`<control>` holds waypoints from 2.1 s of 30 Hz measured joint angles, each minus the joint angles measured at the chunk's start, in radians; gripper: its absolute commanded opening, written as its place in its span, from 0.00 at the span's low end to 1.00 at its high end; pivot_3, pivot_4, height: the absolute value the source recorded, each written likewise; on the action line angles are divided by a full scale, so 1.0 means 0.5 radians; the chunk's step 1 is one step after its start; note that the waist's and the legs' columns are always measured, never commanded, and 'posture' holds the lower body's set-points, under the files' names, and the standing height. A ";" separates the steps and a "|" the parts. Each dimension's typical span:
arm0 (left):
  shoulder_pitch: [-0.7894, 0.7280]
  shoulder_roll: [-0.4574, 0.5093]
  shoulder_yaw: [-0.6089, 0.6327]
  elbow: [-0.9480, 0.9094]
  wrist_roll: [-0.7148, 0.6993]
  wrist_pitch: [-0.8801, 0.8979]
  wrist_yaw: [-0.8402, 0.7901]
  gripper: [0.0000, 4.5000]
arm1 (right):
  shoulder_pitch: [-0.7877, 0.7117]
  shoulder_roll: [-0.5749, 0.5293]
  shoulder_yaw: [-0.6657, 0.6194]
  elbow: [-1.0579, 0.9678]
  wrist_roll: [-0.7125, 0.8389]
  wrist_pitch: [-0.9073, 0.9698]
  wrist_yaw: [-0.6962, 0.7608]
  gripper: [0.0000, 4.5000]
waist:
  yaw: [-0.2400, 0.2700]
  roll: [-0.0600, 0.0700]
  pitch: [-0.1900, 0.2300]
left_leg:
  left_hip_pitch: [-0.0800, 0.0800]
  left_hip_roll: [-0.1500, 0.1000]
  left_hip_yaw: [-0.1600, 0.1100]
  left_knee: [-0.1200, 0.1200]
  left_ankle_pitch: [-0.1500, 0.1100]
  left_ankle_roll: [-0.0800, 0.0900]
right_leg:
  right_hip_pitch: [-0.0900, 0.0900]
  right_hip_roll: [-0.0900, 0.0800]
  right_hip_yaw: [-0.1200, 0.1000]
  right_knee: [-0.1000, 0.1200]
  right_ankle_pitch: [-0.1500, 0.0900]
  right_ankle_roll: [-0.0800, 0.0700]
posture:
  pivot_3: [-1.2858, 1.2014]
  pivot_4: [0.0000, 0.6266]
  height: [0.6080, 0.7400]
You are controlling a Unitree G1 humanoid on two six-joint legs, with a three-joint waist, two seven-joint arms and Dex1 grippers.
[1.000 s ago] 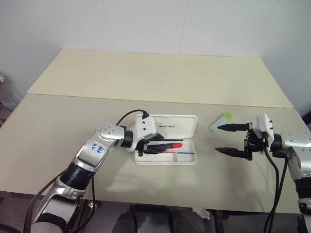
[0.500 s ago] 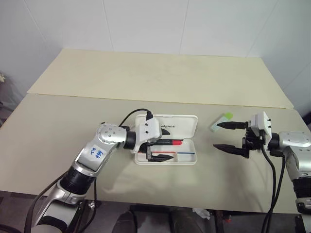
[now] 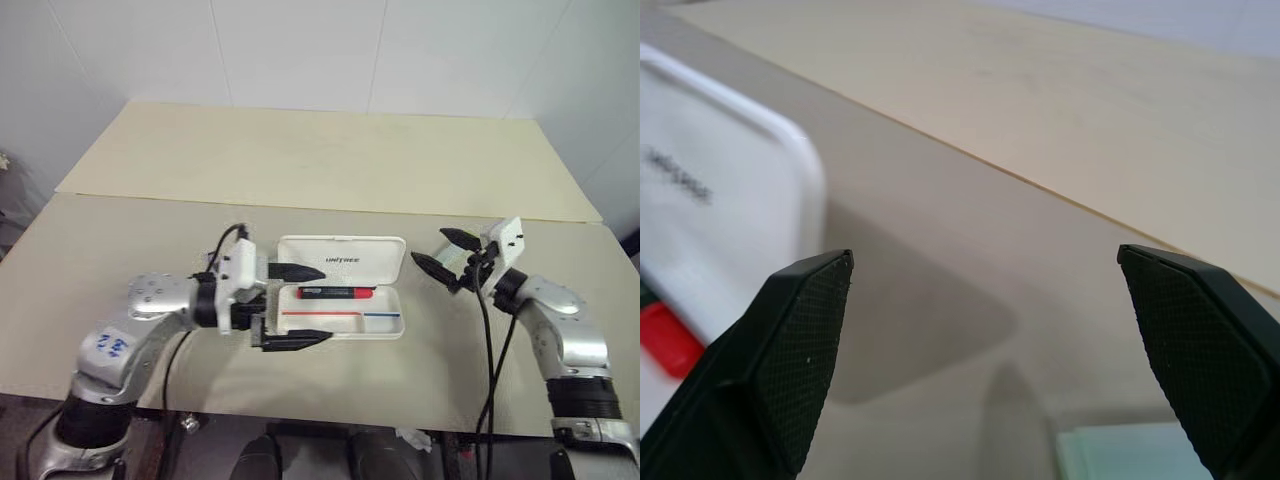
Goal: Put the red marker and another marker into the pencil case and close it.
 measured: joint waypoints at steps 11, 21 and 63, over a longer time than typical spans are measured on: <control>0.061 0.201 0.293 0.128 -0.091 -0.107 -0.118 1.00 | 0.021 0.141 0.003 -0.085 -0.192 0.100 -0.522 1.00 | -0.006 0.001 0.000 | -0.001 0.001 0.001 -0.011 0.000 -0.001 | -0.008 0.000 0.000 -0.001 -0.004 -0.007 | 0.52 0.24 1.00; 0.067 0.203 0.294 0.151 -0.092 -0.131 -0.120 1.00 | -0.020 0.369 0.009 -0.180 -0.359 0.347 -1.031 1.00 | -0.009 0.001 0.000 | -0.003 0.001 0.003 -0.012 0.000 -0.002 | -0.012 0.000 0.001 0.001 -0.004 -0.008 | 0.52 0.24 1.00; 0.242 0.282 0.452 0.030 -0.218 -0.136 0.037 1.00 | -0.679 0.661 0.013 0.338 -0.625 1.046 -1.760 0.27 | -0.054 -0.023 -0.014 | -0.001 0.001 0.002 -0.012 0.000 -0.002 | -0.010 -0.002 0.001 0.000 -0.005 -0.010 | 0.52 0.24 1.00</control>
